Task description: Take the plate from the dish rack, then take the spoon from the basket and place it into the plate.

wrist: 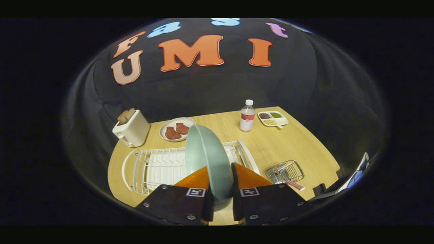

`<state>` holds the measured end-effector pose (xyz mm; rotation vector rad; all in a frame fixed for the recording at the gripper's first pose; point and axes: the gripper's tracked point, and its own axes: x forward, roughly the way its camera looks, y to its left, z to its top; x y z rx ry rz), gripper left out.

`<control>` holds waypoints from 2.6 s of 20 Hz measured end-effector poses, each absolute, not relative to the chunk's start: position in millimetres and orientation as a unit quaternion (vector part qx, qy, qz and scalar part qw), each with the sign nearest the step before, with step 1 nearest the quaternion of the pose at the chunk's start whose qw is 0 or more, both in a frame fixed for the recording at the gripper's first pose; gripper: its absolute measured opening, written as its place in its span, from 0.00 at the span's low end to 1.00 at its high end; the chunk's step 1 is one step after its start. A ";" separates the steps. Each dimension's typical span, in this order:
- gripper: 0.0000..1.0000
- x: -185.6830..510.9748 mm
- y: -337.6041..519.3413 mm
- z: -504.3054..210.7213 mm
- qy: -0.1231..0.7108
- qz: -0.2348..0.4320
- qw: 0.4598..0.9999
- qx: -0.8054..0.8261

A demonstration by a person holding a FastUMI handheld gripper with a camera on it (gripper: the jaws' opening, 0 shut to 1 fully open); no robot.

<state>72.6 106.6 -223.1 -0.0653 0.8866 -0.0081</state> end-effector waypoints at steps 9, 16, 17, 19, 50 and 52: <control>0.23 -18.3 65.8 -221.2 0.455 0.005 0.887 0.082; 0.22 -90.3 35.7 -250.1 0.488 0.002 0.856 0.169; 0.22 -99.2 32.8 -255.8 0.493 0.001 0.851 0.182; 0.22 -115.3 32.9 -269.1 0.505 0.002 0.838 0.207; 0.92 -139.0 14.2 -364.9 0.539 -0.022 0.820 0.189; 0.99 -132.8 -5.5 -357.5 0.527 -0.035 0.834 0.162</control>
